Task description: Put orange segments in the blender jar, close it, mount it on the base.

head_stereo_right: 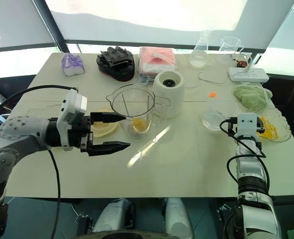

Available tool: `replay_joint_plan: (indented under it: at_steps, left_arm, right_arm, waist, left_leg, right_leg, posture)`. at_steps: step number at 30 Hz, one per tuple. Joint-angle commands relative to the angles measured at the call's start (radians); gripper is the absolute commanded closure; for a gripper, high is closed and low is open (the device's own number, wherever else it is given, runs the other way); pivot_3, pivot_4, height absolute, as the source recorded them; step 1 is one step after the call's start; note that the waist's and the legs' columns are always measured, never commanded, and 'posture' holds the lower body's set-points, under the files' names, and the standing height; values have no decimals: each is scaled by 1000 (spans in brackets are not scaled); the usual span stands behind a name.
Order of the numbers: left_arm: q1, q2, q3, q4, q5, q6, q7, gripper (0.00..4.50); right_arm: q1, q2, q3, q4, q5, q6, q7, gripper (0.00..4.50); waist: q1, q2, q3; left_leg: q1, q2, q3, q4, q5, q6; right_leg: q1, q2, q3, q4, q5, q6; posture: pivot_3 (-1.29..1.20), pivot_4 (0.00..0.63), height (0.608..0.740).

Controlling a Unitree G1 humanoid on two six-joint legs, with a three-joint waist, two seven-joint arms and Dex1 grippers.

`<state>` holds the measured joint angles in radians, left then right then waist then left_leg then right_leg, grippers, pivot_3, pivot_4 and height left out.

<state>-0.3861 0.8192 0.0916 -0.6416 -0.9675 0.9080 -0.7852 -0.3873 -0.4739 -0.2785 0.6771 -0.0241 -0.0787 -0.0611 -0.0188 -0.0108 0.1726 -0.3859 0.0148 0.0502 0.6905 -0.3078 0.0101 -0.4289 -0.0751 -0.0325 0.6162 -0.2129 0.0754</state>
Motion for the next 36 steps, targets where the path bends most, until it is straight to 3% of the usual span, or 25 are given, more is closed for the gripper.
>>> replay_joint_plan:
  at_steps: [1, 4, 6, 17, 28, 36]
  left_arm:
    - [2, 10, 4, -38, 10, -25, 0, 0]
    - [-2, 9, -1, -34, 14, -28, -1, 0]
    - [-6, 8, -4, -30, 16, -28, -1, 0]
    - [-8, 3, -10, -28, 25, -27, 3, 0]
    - [11, 0, -21, -22, 40, -44, -5, 0]
    - [43, 3, -19, -24, 52, -69, -15, 0]
  right_arm:
    - [-17, -12, -19, -10, 16, -30, -9, 2239]
    - [-16, -14, -17, -4, 20, -37, -8, 3735]
    - [-17, -15, -16, 2, 20, -42, -8, 4419]
    - [7, 3, -24, -69, 69, -65, 40, 4419]
    - [28, 50, -98, -253, 243, -38, 128, 4419]
    - [40, 54, -98, -267, 257, -7, 141, 4419]
  waist:
    - [1, 0, 0]
    - [4, 0, 0]
    - [3, 0, 0]
    - [3, 0, 0]
    - [2, 3, 2]
    - [4, 3, 2]
  left_leg:
    - [0, 0, 0, 0, 0, 0]
    - [0, 0, 0, 0, 0, 0]
    - [0, 0, 0, 0, 0, 0]
    - [0, 0, 0, -1, 0, 0]
    - [1, 0, 0, -3, 0, 0]
    - [1, 0, 0, -6, 0, 0]
  right_leg:
    - [0, 0, 0, 0, 0, 0]
    - [0, 0, 0, 0, 0, 0]
    - [0, 0, 0, -1, 0, 0]
    - [0, 0, 0, -2, 0, 0]
    - [0, 0, 0, -2, 0, 0]
    - [-1, 0, 1, -2, -1, 1]
  posture:
    - [0, 150, 740]
    - [0, 150, 740]
    - [0, 150, 740]
    - [0, 150, 740]
    - [0, 150, 740]
    - [0, 150, 740]
